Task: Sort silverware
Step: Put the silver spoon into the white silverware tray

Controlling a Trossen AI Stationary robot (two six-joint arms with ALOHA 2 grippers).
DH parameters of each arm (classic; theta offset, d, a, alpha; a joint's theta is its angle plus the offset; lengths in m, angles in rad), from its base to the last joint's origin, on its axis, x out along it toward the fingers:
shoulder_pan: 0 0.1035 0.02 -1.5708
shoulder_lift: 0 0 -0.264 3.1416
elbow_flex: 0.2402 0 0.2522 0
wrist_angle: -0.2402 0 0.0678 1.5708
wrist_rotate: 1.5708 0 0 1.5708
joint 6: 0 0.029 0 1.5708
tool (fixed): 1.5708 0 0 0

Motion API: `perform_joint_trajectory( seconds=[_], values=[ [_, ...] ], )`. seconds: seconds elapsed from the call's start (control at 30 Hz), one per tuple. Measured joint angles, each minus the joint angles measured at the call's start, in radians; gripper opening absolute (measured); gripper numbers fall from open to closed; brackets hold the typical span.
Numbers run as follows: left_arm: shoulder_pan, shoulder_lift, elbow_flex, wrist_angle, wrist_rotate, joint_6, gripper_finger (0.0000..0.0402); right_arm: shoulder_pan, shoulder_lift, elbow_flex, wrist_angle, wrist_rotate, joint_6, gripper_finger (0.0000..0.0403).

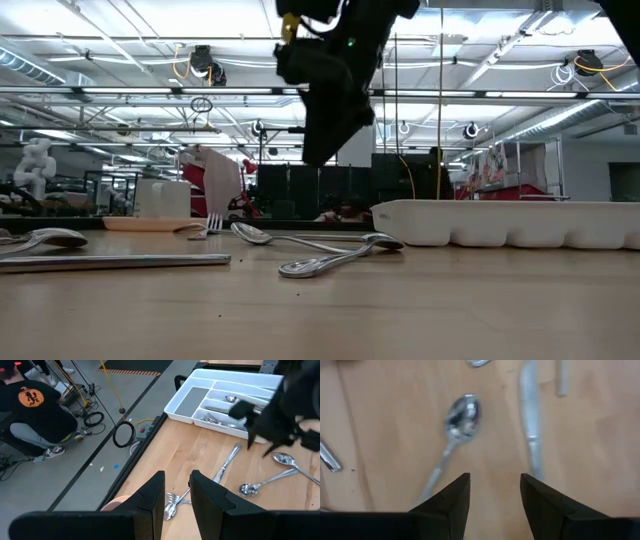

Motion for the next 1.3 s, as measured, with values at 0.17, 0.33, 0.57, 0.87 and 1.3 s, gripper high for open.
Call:
perform_joint_trajectory(
  seconds=[0.17,0.33,0.57,0.87,1.3],
  values=[
    [0.000,0.000,0.000,-0.002,0.000,0.000,0.0096,0.033,0.047,0.000,0.051,-0.025,0.073,0.0190],
    [0.000,0.000,0.000,-0.004,0.000,0.001,0.0096,0.052,0.069,0.001,0.119,-0.023,0.150,0.0215],
    [0.000,-0.002,-0.031,-0.004,0.001,0.002,0.0096,0.059,0.124,0.002,0.171,-0.020,0.220,0.0219],
    [0.000,-0.002,-0.093,-0.004,0.007,0.002,0.0096,0.060,0.173,0.002,0.183,-0.019,0.253,0.0215],
    [0.000,-0.007,-0.097,-0.003,0.013,0.005,0.0096,0.058,0.248,0.006,0.171,-0.028,0.297,0.0116]
  ],
)
